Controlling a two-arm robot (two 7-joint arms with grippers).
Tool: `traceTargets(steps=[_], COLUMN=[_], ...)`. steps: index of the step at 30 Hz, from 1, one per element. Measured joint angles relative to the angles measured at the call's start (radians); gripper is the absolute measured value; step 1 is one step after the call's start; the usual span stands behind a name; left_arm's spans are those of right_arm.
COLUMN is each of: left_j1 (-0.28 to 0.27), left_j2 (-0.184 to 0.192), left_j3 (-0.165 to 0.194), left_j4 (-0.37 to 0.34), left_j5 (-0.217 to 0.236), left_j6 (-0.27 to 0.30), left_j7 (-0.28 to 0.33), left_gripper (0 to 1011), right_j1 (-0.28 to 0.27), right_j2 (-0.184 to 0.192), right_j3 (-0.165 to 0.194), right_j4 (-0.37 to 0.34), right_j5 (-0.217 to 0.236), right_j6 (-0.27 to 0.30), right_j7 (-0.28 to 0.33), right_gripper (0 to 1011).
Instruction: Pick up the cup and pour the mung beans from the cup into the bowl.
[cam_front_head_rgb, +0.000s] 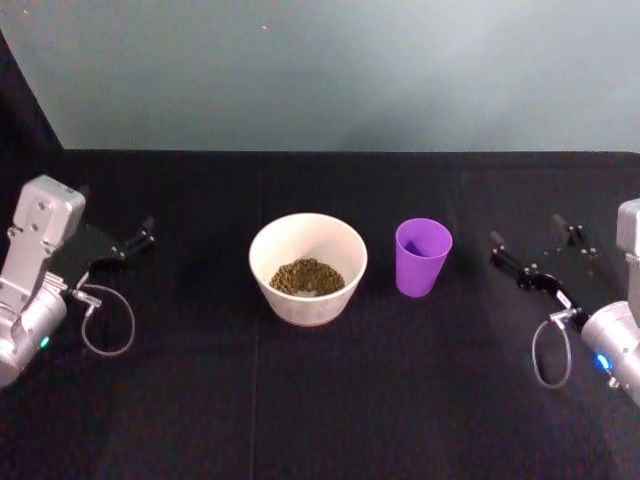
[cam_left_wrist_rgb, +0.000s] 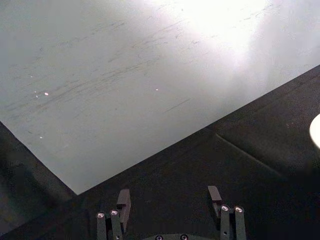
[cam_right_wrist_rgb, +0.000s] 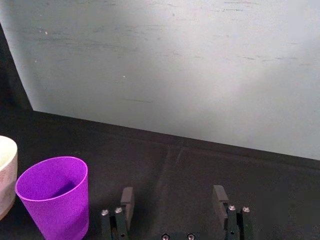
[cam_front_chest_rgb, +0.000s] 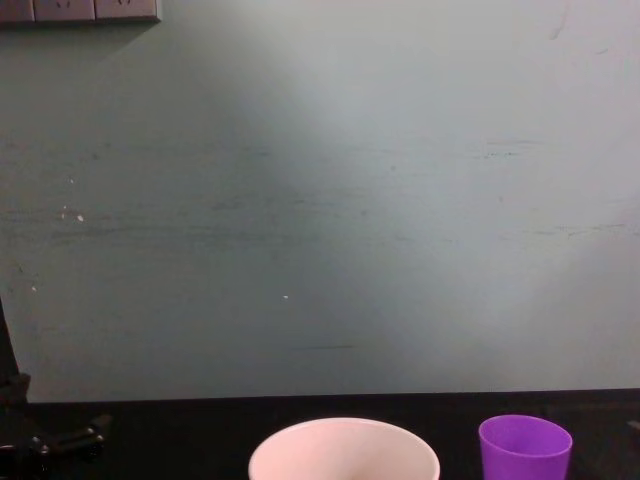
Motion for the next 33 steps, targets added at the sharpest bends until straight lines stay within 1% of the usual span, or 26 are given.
traceTargets(steps=[33], left_j1=[0.000], left_j2=[0.000], left_j3=[0.000], left_j4=[0.000], left_j5=[0.000], left_j6=[0.000], left_j7=[0.000], left_gripper=[1000], right_j1=[0.001], right_j2=[0.004], right_j3=[0.000], right_j4=[-0.001], right_j5=[0.002], right_j6=[0.001], right_j7=[0.004], right_gripper=[1003])
